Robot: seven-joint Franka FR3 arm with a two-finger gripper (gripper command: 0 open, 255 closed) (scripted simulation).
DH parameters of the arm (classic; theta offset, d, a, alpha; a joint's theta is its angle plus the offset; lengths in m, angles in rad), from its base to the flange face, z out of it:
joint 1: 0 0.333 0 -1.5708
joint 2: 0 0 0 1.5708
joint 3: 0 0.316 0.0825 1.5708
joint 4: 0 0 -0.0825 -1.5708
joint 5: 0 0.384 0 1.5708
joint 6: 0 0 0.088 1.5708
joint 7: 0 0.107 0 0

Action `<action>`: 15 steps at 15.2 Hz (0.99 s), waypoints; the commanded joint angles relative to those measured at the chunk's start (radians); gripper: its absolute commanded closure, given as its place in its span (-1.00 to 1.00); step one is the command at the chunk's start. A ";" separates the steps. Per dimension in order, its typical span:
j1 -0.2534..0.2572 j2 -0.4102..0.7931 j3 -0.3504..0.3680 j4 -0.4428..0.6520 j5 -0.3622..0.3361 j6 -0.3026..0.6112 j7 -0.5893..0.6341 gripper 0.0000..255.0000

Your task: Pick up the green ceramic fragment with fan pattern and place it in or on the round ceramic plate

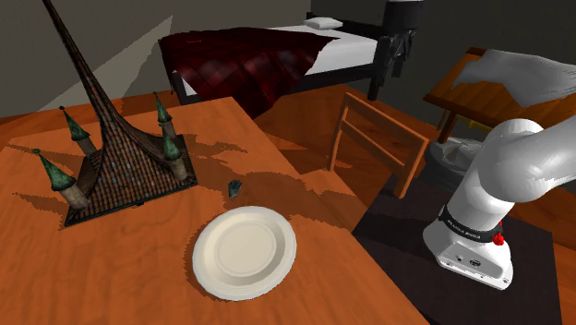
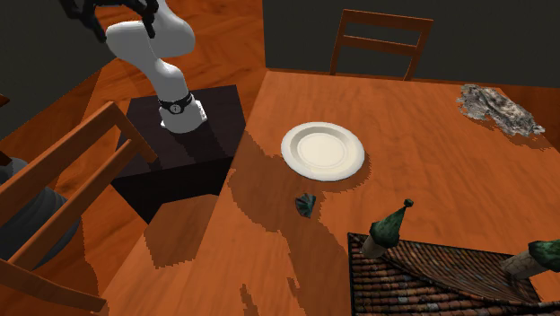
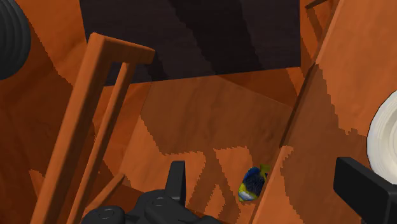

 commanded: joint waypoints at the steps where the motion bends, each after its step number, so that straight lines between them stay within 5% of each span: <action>1: 0.000 0.000 0.000 0.000 0.000 0.000 0.000 -1.00; 15: 0.015 0.374 0.282 0.067 0.040 0.304 0.339 -1.00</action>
